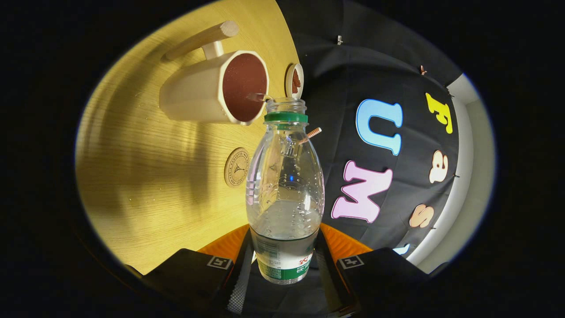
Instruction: Take the bottle from table, then pour the juice into the cup, finally place the bottle on the coaster
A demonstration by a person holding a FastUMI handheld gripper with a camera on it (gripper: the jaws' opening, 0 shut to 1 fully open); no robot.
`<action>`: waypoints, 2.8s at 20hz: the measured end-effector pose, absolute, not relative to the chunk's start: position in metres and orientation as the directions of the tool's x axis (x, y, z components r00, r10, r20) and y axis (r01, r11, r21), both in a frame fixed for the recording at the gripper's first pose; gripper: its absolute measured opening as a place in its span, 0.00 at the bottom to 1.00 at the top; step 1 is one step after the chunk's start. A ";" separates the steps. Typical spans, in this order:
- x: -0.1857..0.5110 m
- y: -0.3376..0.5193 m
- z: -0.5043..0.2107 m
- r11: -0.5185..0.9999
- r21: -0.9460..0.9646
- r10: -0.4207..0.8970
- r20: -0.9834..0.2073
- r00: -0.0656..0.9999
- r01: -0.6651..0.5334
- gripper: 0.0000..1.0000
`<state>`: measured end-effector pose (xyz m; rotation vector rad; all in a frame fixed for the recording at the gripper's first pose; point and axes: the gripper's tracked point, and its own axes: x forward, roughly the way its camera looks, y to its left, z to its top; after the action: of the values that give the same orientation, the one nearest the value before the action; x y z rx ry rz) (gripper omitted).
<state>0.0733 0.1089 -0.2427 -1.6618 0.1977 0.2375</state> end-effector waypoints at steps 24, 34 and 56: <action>0.089 0.112 -0.208 -0.231 -0.959 0.070 -0.186 0.980 -0.166 0.72; 0.093 0.123 -0.197 -0.336 -0.934 0.122 -0.172 0.977 -0.122 0.72; 0.089 0.170 -0.174 -0.602 -0.798 0.263 -0.171 0.950 0.023 0.72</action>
<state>0.0893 0.1704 -0.1738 -2.1985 -0.2005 0.3395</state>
